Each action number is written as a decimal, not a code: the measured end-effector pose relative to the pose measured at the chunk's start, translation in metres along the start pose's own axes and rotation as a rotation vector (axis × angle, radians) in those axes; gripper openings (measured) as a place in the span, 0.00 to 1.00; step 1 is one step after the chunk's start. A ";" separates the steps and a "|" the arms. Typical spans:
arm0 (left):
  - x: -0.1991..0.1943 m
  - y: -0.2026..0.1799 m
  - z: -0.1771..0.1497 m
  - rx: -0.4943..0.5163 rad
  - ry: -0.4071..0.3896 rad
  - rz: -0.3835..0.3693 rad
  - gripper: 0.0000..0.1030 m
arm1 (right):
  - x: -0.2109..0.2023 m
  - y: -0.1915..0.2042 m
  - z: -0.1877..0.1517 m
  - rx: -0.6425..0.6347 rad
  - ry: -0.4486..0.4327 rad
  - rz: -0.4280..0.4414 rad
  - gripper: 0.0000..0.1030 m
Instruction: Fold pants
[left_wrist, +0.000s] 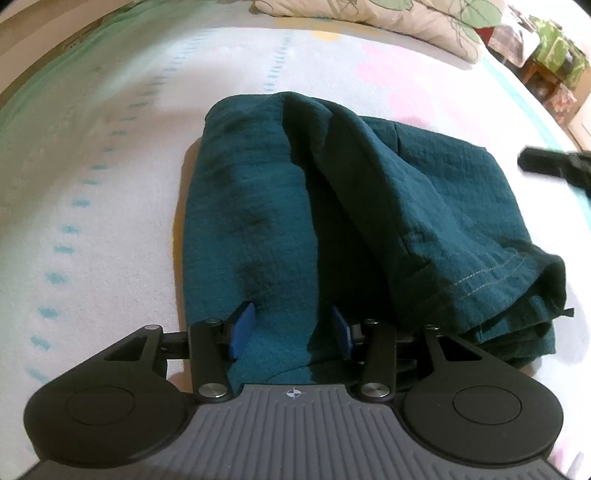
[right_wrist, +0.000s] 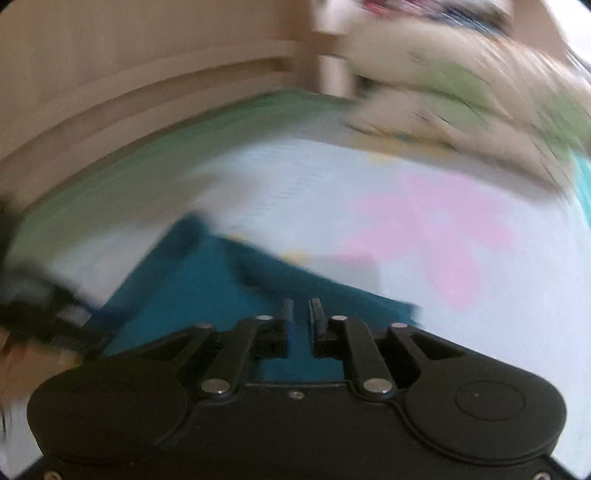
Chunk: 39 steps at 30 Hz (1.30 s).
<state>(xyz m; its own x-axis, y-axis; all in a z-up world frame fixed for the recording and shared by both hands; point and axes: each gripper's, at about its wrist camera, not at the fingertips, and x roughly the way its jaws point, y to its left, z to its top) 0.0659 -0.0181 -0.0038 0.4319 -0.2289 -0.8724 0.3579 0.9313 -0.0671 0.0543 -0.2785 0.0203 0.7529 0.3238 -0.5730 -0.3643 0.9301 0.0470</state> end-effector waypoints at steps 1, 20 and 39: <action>0.000 0.001 -0.001 -0.004 -0.004 -0.004 0.43 | -0.004 0.014 -0.003 -0.065 -0.018 0.036 0.42; 0.001 0.002 0.003 -0.014 0.019 -0.007 0.49 | 0.008 0.081 -0.034 -0.382 0.010 0.138 0.08; 0.004 -0.002 0.003 0.002 0.024 -0.005 0.53 | -0.007 0.053 -0.002 -0.218 -0.041 0.069 0.17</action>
<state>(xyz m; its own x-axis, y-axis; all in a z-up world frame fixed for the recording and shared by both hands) 0.0691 -0.0213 -0.0058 0.4104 -0.2265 -0.8833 0.3612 0.9298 -0.0705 0.0288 -0.2319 0.0255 0.7423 0.3960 -0.5406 -0.5221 0.8475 -0.0960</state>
